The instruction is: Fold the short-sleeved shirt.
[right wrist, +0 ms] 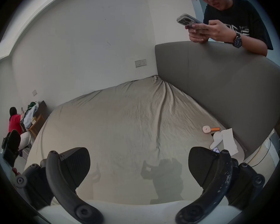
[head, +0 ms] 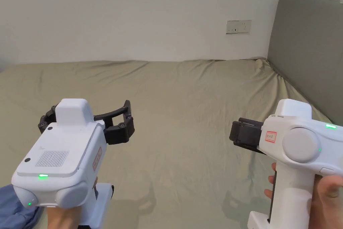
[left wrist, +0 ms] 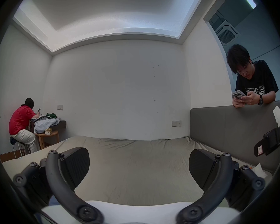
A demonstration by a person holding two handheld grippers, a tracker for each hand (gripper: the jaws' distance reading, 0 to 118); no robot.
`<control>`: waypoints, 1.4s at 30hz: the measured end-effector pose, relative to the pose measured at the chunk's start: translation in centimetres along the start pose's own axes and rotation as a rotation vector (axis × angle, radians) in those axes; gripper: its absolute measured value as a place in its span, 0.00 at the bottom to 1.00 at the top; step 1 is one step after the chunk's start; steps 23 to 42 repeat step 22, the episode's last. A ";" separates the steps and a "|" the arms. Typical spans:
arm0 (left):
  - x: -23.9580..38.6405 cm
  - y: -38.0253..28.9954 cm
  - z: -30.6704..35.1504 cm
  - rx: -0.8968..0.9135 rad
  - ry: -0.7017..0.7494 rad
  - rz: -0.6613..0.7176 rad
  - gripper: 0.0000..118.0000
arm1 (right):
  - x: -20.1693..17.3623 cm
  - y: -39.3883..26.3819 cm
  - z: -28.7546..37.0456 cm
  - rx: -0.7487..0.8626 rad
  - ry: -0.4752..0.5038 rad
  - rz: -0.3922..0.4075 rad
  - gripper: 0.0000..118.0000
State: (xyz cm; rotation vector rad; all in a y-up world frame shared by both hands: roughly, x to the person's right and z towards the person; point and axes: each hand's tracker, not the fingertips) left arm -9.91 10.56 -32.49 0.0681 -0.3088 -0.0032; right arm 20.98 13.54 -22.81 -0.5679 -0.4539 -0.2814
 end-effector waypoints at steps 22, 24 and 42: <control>0.1 0.0 0.2 0.003 -0.005 -0.002 1.00 | 0.2 -0.6 0.1 0.202 0.002 0.077 1.00; 0.1 0.0 0.2 0.003 -0.005 -0.002 1.00 | 0.2 -0.6 0.1 0.202 0.002 0.077 1.00; 0.1 0.0 0.2 0.003 -0.005 -0.002 1.00 | 0.2 -0.6 0.1 0.202 0.002 0.077 1.00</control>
